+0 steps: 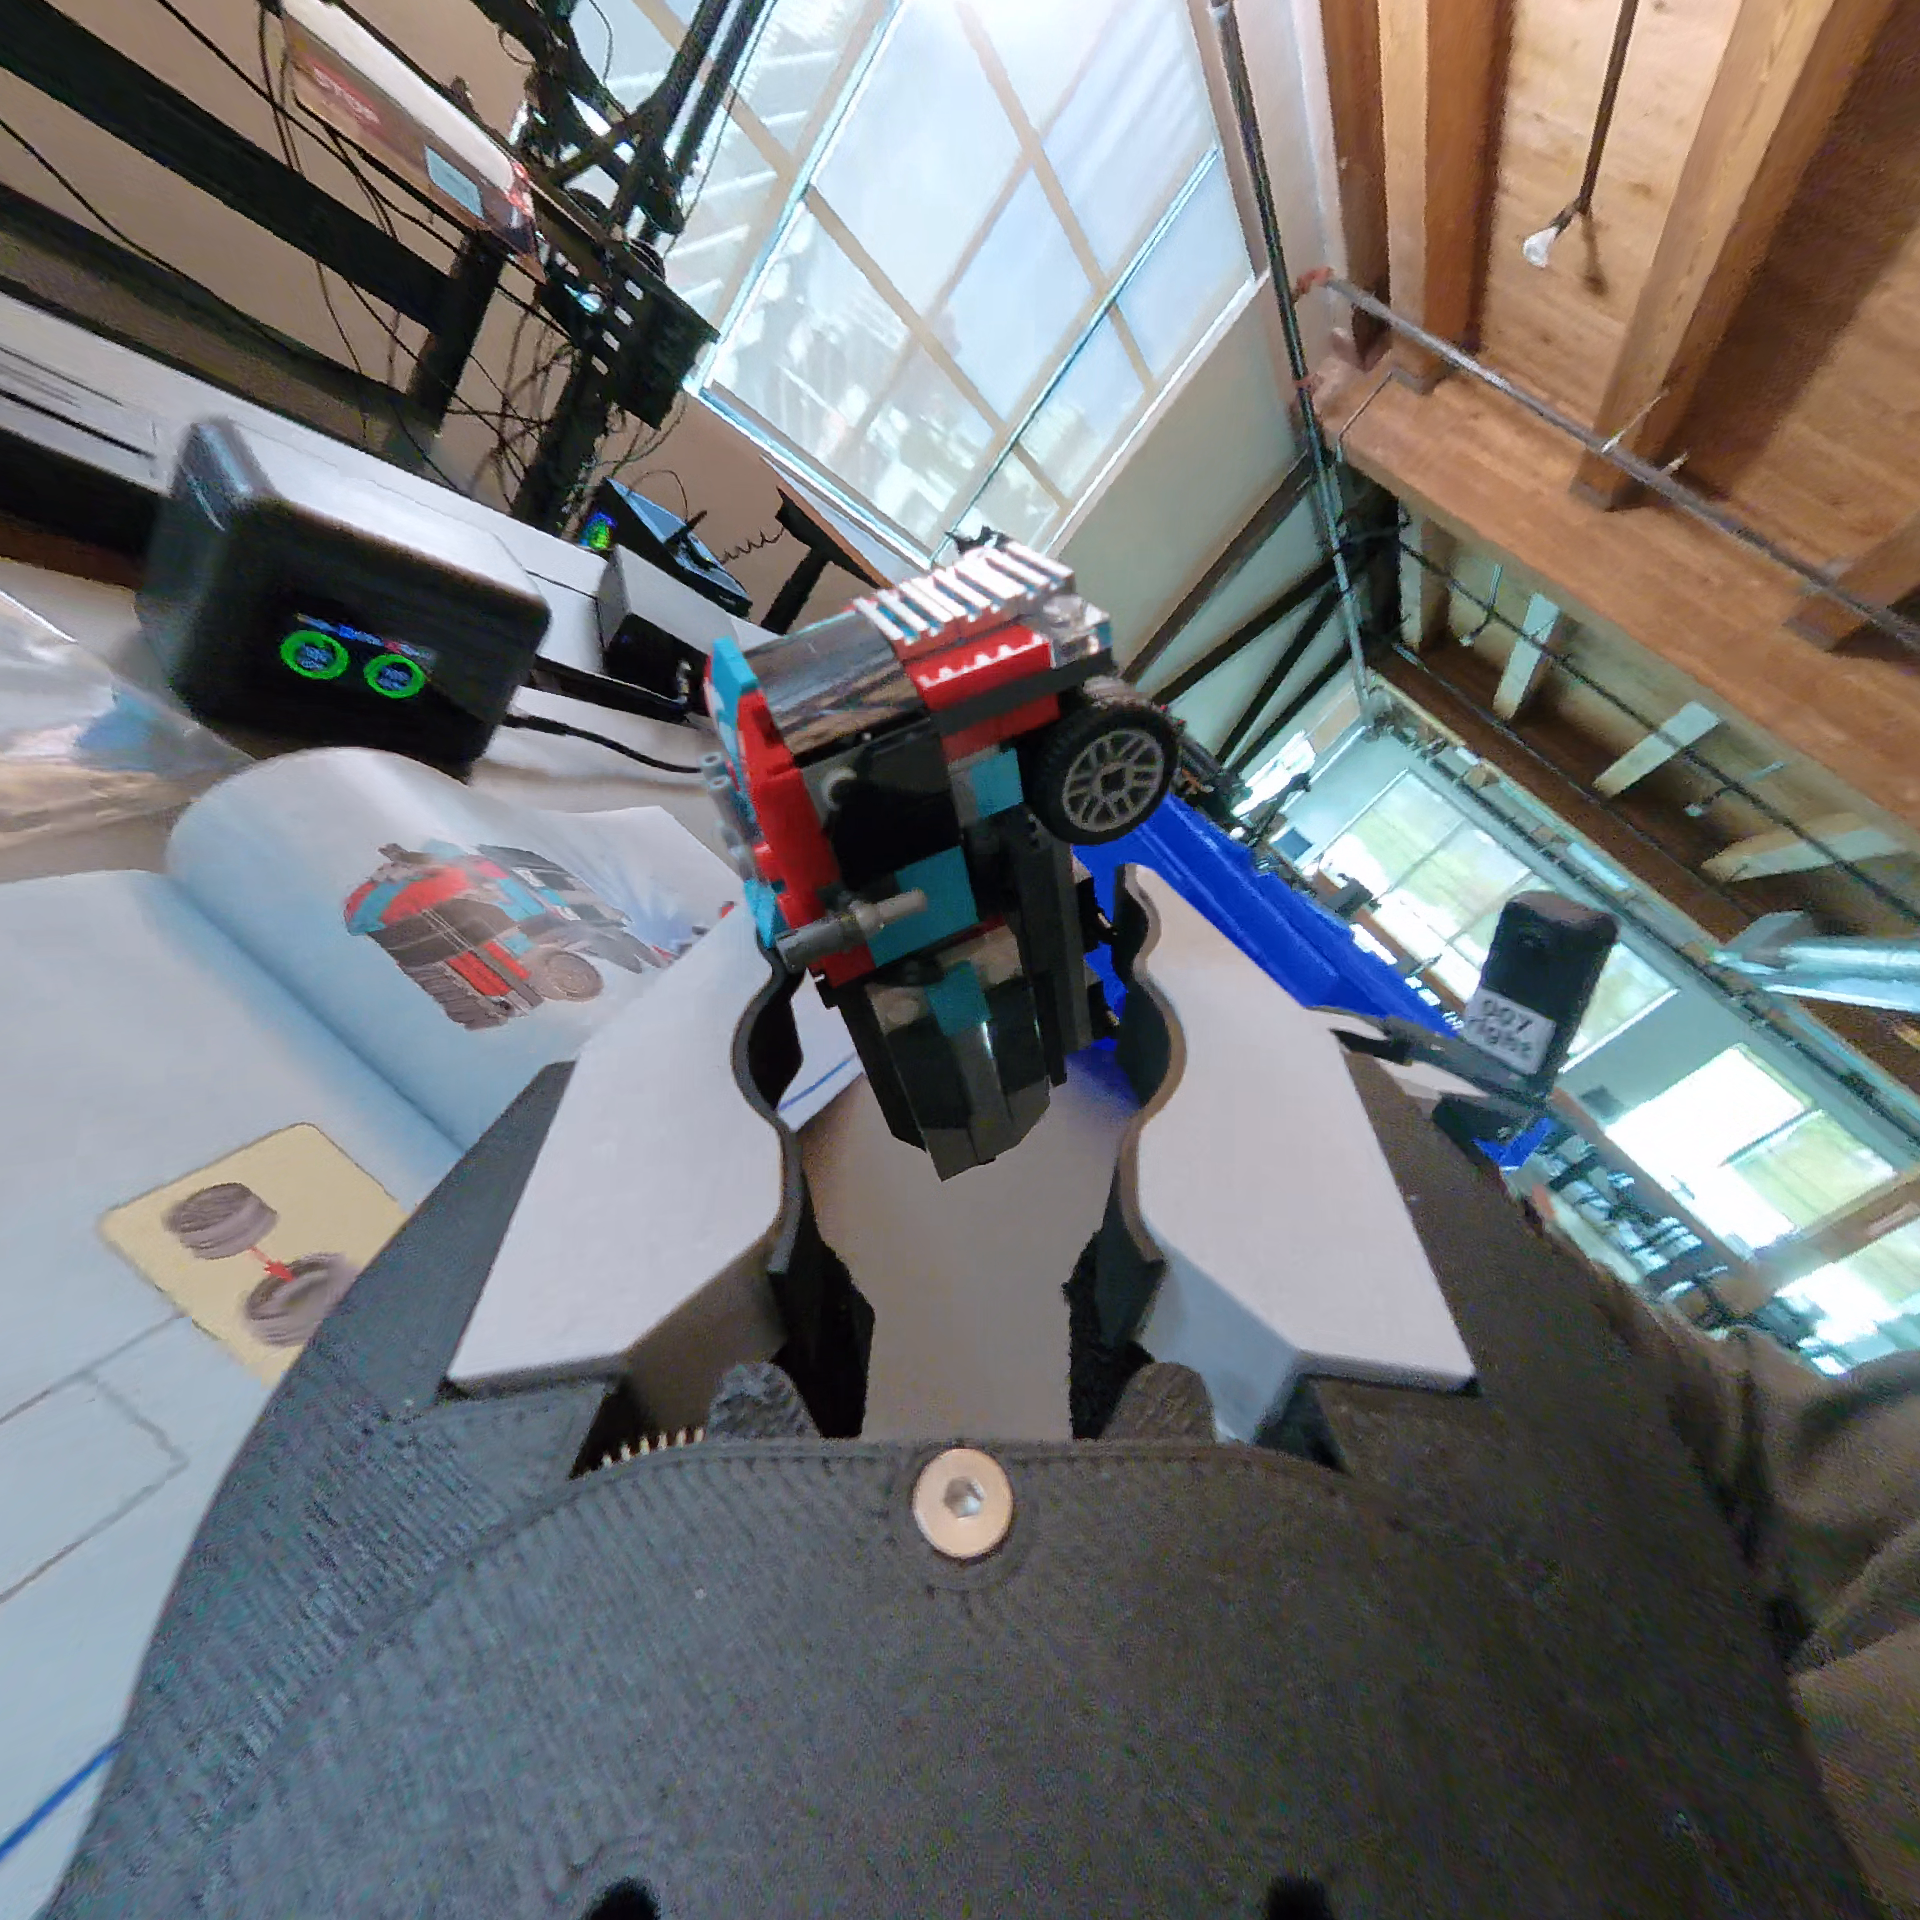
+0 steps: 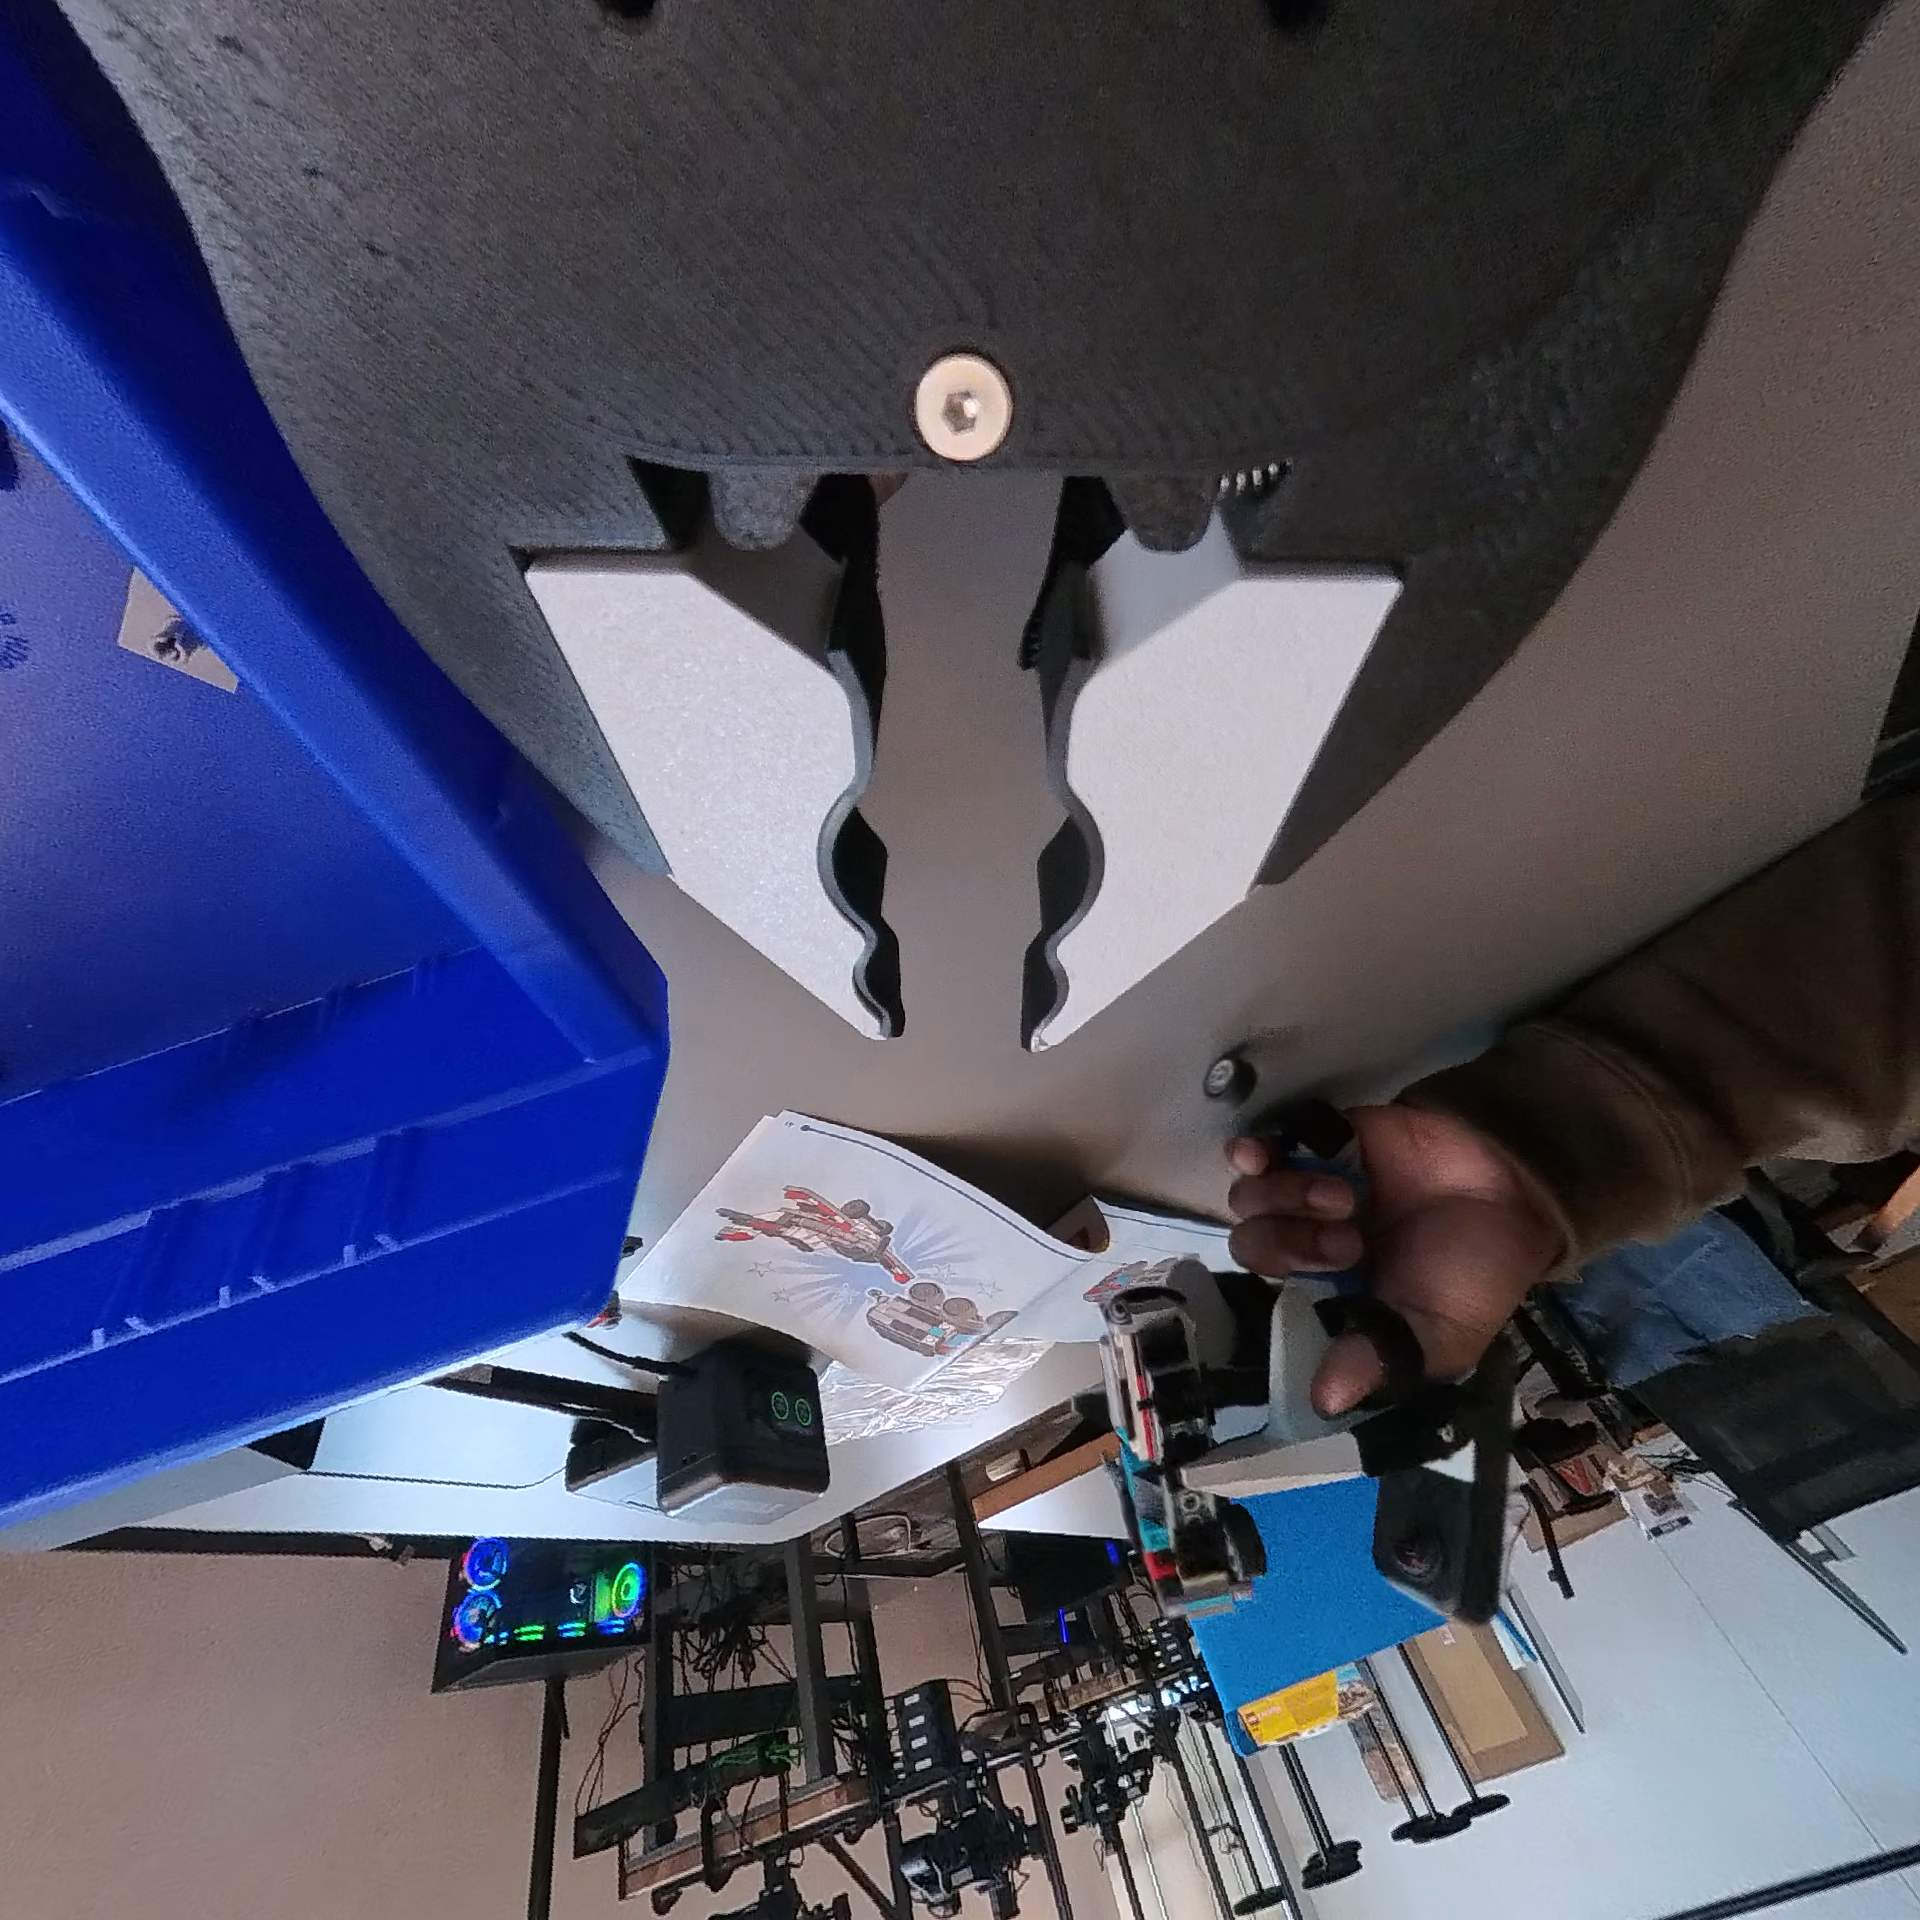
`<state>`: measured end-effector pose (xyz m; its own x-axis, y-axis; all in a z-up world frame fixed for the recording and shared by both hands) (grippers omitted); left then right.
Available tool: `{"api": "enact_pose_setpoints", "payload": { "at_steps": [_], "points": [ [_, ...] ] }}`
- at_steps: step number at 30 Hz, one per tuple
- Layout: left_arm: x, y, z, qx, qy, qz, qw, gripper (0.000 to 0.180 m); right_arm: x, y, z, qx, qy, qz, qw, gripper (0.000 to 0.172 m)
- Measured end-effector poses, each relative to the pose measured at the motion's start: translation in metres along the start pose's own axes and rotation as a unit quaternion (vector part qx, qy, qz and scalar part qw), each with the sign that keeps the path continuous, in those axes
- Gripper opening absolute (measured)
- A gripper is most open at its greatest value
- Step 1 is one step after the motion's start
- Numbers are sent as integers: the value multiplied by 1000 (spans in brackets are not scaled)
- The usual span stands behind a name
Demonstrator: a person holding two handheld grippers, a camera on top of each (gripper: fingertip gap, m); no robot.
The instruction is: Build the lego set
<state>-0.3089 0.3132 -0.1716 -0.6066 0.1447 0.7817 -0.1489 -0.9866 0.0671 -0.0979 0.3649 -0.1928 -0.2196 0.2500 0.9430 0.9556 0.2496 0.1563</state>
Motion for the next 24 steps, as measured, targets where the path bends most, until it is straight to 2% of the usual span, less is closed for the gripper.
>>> {"api": "enact_pose_setpoints", "payload": {
  "at_steps": [2,7,13,19,24],
  "points": [
    [-8,-4,8,-9,16,-7,1000,61,0,-1,-1,1,2,-2,1000,24],
    [-29,-12,30,-24,-5,-32,999,61,-4,-3,-5,5,17,-21,1000,23],
    [-46,-15,51,-51,-6,-58,997,61,-20,-15,-25,27,77,-102,991,26],
    [-27,-9,36,-36,15,-37,999,61,-23,-39,-50,70,95,-138,983,29],
    [-11,-3,24,-26,31,-14,999,61,-35,-68,-64,87,118,-198,969,31]
  ]
}}
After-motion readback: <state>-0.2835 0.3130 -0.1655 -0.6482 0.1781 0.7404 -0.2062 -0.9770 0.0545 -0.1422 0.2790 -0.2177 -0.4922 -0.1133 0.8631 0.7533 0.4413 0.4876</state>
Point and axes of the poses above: each gripper's, where its closed fingertips meet, y back along the fingers, x out of its top, z = x × y across the jaws, the point moved 1 cm from there along y, back along the fingers, and after that the axes turned 13 degrees about x, right-handed, at the moved point
